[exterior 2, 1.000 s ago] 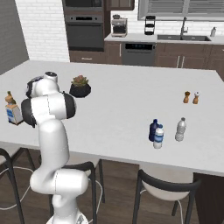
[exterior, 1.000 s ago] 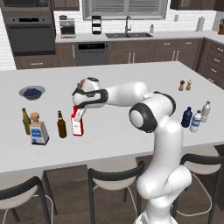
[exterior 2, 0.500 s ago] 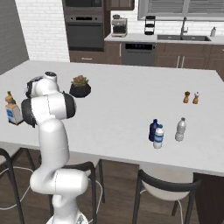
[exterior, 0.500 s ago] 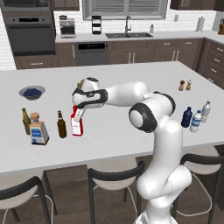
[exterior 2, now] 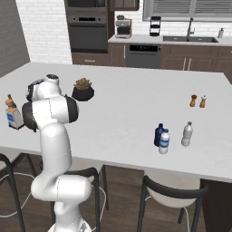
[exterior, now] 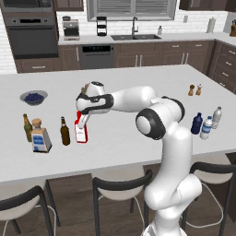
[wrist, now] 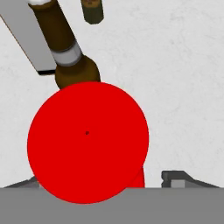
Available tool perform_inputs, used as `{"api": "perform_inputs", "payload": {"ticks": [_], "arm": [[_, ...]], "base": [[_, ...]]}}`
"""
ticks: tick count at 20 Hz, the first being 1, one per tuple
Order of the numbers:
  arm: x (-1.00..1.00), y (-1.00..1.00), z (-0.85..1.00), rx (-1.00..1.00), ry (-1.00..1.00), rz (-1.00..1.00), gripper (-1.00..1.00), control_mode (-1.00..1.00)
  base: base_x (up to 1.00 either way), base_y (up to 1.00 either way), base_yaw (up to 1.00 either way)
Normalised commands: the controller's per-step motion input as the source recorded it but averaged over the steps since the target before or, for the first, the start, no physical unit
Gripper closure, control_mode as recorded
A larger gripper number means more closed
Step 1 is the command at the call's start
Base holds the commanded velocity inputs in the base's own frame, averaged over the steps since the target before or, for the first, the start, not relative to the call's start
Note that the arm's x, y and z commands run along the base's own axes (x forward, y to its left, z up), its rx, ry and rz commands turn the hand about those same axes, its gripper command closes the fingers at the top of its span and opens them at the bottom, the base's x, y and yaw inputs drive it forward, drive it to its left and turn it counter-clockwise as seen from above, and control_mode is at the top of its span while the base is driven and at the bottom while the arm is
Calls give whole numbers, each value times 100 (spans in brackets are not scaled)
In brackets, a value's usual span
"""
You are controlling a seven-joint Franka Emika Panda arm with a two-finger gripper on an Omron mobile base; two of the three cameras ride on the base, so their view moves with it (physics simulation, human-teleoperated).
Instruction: Move the plastic bottles in the middle to the plastics group, and the glass bottles in the middle to the glass group.
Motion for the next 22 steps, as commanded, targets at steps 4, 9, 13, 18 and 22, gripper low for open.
{"api": "perform_inputs", "payload": {"ticks": [4, 9, 13, 18, 22], "arm": [[0, 0, 0, 0, 0, 0, -100, -100], [-13, 0, 0, 0, 0, 0, -100, -100], [-40, 0, 5, 0, -6, 0, -100, -100], [-38, 0, 9, 0, -7, 0, -100, -100], [-38, -6, 6, 0, -6, 0, -100, -100]], "base": [[0, 0, 0], [0, 0, 0], [0, 0, 0], [0, 0, 0], [0, 0, 0]]}}
